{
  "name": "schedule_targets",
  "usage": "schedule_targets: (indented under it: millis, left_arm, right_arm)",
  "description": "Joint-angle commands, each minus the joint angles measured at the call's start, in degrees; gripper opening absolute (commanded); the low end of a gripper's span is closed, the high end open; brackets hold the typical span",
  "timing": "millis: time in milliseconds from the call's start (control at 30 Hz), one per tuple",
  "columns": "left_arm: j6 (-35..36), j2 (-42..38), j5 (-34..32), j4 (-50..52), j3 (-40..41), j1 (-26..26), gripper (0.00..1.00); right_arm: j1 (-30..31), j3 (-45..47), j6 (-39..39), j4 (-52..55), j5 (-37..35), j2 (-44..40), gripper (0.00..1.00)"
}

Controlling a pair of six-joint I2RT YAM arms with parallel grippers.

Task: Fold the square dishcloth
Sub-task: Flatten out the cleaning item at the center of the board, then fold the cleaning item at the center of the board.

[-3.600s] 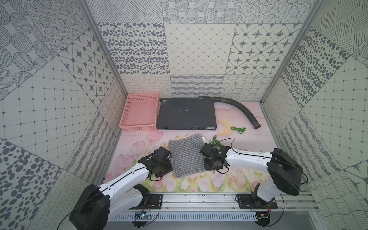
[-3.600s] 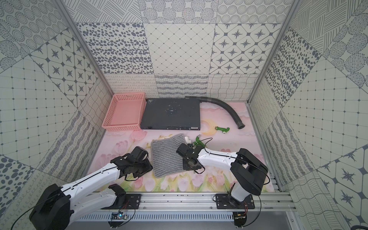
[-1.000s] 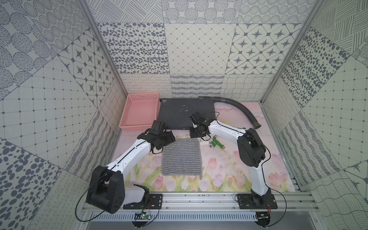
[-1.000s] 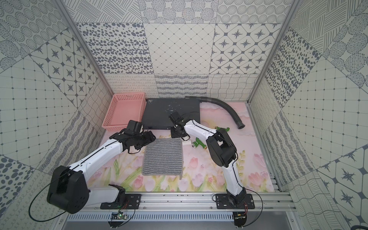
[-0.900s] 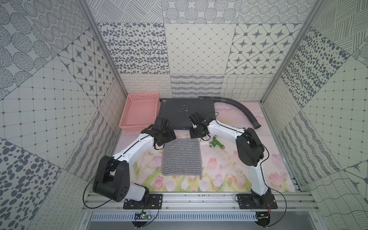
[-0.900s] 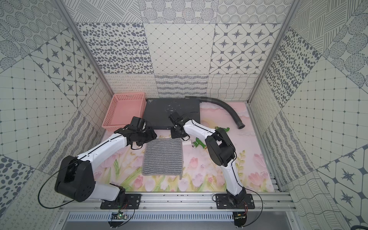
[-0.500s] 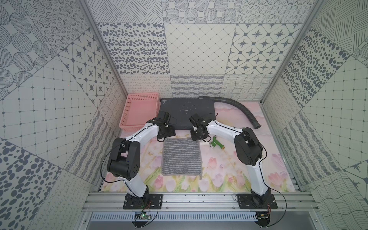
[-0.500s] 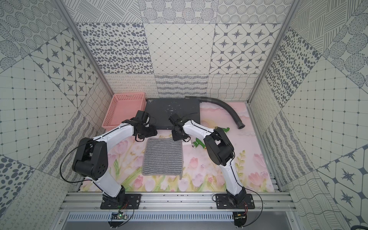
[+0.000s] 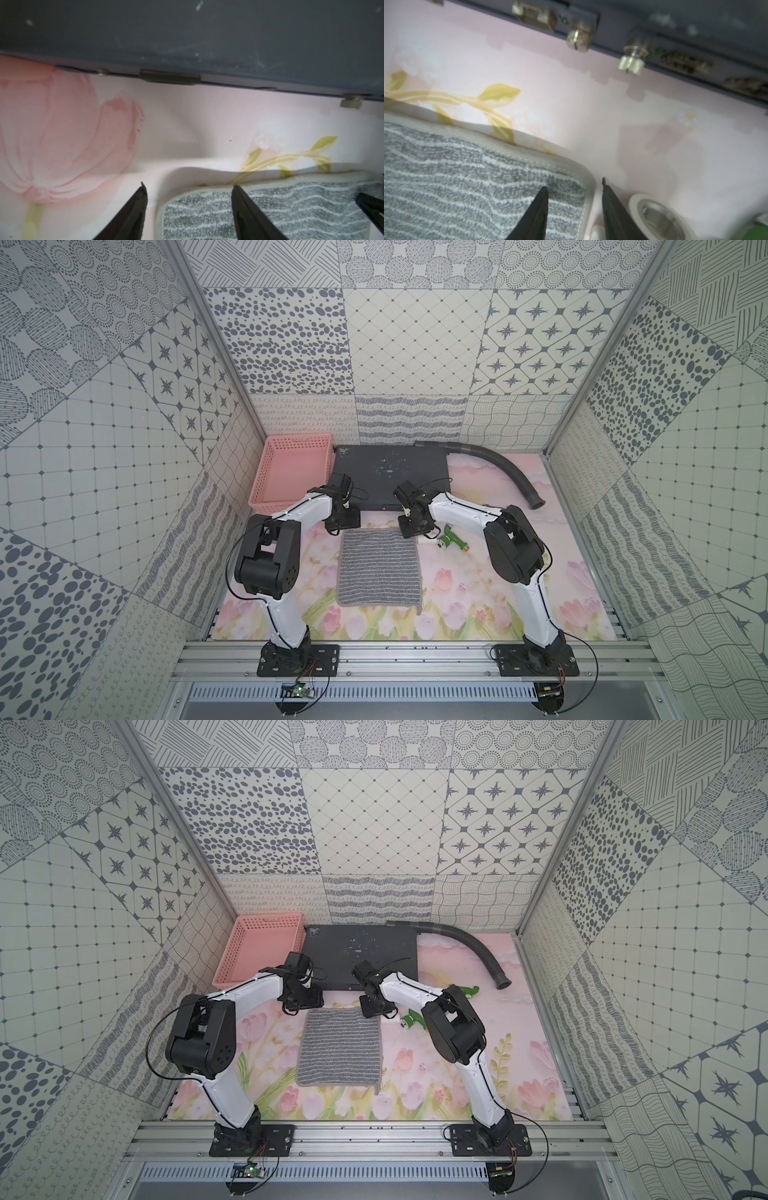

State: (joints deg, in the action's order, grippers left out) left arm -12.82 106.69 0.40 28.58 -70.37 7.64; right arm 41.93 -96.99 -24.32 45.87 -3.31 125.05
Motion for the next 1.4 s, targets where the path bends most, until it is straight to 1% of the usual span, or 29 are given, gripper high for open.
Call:
schedule_targets:
  millis: [0,200,300,400,500,567,667,767,867,1033,1200,1367]
  left_arm:
    - [3.2,1.2,0.3,3.2,-0.3,-0.3,0.63]
    - [3.7,1.3,0.0,3.1,0.6,-0.3,0.59]
    - [3.9,2.0,0.8,3.0,0.2,-0.2,0.56]
    - [4.0,2.2,1.1,3.0,0.3,-0.2,0.48]
    - [4.3,2.3,0.9,2.7,0.6,-0.3,0.36]
    - [4.5,2.4,1.0,2.6,0.4,-0.3,0.31]
    - [5.1,2.5,1.6,1.9,0.4,-0.3,0.18]
    - [5.3,2.6,2.1,1.2,0.5,-0.2,0.08]
    - [5.5,2.3,3.0,0.4,0.9,-0.2,0.01]
    - [5.7,0.1,3.8,-3.4,2.6,-0.2,0.00]
    - [7.0,-4.1,5.9,-11.8,5.9,-0.2,0.00]
    - [7.7,-8.7,6.7,-20.7,9.9,-0.2,0.00]
  right_arm:
    - [0.3,-1.7,0.9,0.9,-1.1,2.2,0.41]
    - [0.3,-2.1,0.9,1.0,-1.2,2.6,0.37]
    - [0.3,-2.4,0.9,1.2,-1.2,2.6,0.35]
    - [0.2,-2.6,0.9,1.3,-1.6,2.7,0.32]
    - [0.2,-3.1,1.1,1.3,-2.0,3.2,0.26]
    - [0.2,-3.6,1.3,1.3,-2.0,3.6,0.23]
    - [0.2,-4.3,1.7,1.3,-2.5,4.3,0.16]
    - [0.2,-4.8,2.0,1.4,-2.9,4.8,0.10]
    - [0.1,-5.4,2.5,1.4,-3.4,4.8,0.07]
    - [0.0,-6.6,3.3,2.1,-6.4,4.1,0.05]
    - [-0.4,-8.2,4.5,2.0,-8.8,3.2,0.05]
    - [-0.4,-10.5,5.6,1.5,-10.3,3.6,0.04]
